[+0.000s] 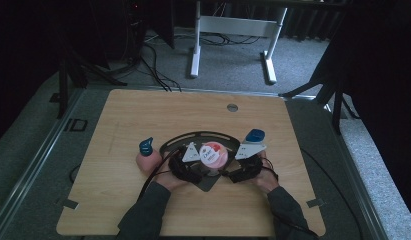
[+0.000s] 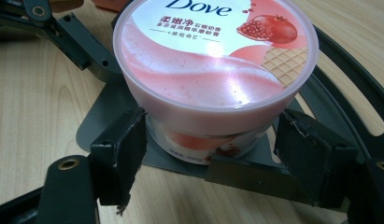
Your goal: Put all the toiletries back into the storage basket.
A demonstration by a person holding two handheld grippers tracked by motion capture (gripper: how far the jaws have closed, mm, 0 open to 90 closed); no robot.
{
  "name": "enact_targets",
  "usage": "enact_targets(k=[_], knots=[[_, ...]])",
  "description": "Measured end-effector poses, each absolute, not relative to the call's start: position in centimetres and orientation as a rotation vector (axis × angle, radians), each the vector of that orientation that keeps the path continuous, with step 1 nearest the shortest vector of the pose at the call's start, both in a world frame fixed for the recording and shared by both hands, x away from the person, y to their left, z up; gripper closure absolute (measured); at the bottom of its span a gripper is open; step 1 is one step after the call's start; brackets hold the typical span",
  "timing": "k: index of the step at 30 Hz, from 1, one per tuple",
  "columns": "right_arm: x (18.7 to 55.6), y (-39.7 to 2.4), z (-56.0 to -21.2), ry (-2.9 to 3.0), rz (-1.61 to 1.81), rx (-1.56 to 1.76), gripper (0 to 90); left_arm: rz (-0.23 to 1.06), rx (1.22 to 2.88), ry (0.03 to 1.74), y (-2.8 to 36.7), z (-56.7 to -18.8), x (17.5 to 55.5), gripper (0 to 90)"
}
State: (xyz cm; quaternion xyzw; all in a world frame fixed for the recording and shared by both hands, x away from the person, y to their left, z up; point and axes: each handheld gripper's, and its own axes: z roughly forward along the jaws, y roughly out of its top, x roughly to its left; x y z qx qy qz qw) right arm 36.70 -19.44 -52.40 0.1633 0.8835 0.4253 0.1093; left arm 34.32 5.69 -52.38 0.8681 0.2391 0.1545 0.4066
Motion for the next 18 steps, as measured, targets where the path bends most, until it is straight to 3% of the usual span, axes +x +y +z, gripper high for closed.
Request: enact_targets(k=[18], knots=[[37.1,-19.2,-52.7,2.560,1.219,0.547,26.4,0.379,2.194,0.628,5.5,-52.9,35.5,21.8]])
